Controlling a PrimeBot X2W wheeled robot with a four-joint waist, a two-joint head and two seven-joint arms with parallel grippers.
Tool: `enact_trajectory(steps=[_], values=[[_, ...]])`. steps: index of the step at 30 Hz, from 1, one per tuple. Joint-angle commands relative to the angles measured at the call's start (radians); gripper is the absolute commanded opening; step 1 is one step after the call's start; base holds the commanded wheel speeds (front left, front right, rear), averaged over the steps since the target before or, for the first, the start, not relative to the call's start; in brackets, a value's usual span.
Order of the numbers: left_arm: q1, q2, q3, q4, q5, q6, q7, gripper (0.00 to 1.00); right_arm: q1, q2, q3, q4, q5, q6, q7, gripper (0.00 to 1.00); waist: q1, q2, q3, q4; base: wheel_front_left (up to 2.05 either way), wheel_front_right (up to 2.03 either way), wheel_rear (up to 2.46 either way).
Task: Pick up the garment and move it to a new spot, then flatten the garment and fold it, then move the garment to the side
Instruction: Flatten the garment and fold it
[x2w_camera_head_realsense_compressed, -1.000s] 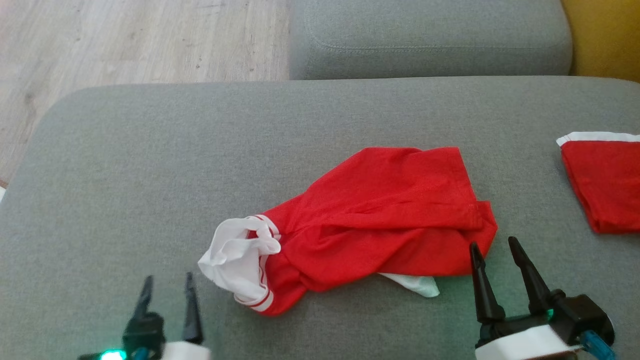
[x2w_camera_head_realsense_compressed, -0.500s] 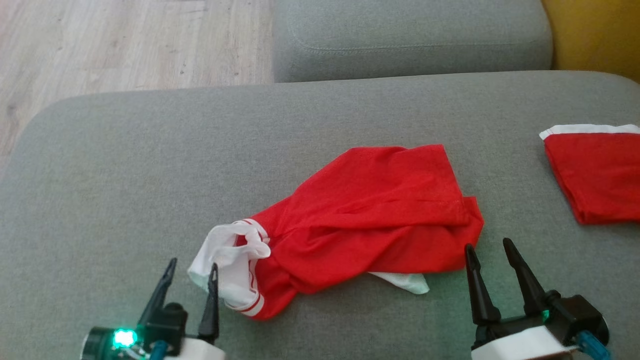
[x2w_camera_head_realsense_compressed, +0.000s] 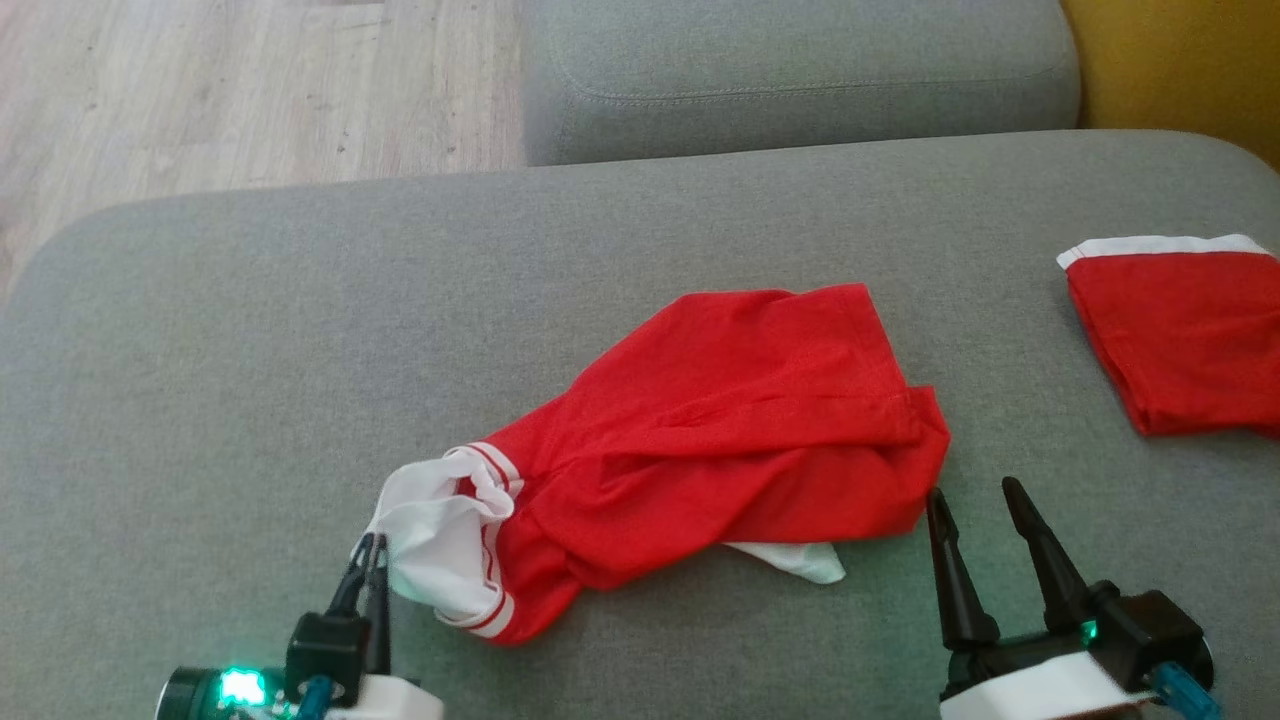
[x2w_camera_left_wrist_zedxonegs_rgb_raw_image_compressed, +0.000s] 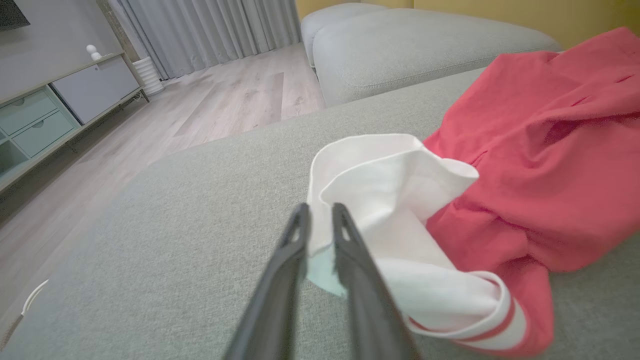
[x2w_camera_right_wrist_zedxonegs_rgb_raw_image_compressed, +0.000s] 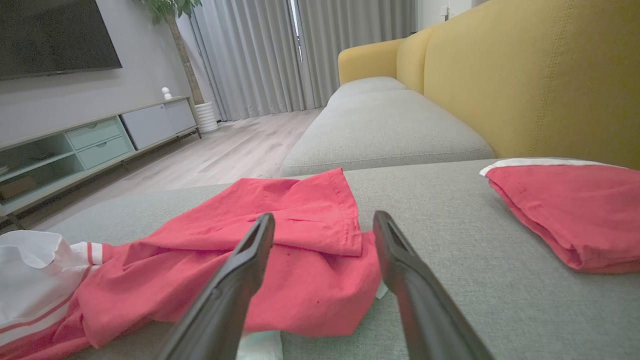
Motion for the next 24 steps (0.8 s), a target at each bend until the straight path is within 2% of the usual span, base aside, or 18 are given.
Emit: enact_trajectory(steps=[1, 8, 14, 18, 24], values=[[-0.033, 0.016, 0.047, -0.021, -0.004, 0.005, -0.006, 0.00, -0.029, -0.006, 0.021, -0.030, 0.003, 0.007, -0.011, 1.00, 0.0000, -0.0001, 0.000, 0.000, 0.00, 0.00, 0.00], [-0.044, 0.014, 0.057, -0.002, -0.025, -0.012, -0.032, 0.00, -0.035, -0.006, 0.014, -0.028, 0.007, 0.007, -0.011, 1.00, 0.0000, -0.0001, 0.001, 0.003, 0.00, 0.00, 0.00], [-0.096, 0.073, 0.083, -0.032, 0.006, -0.025, -0.078, 0.00, -0.099, -0.021, 0.031, 0.053, 0.030, 0.007, -0.011, 1.00, 0.0000, -0.0001, 0.015, 0.032, 0.00, 0.00, 0.00], [-0.134, 0.108, 0.087, -0.056, 0.024, -0.029, -0.052, 0.00, -0.184, -0.057, 0.051, 0.165, 0.123, 0.007, 0.009, 1.00, 0.0000, -0.0001, 0.032, 0.052, 0.00, 0.00, 0.00], [-0.167, 0.125, 0.089, -0.091, 0.041, -0.016, -0.022, 0.00, -0.331, -0.156, 0.102, 0.265, 0.346, 0.007, 0.183, 1.00, 0.0000, -0.0001, 0.066, 0.075, 0.00, 0.00, 0.00]])
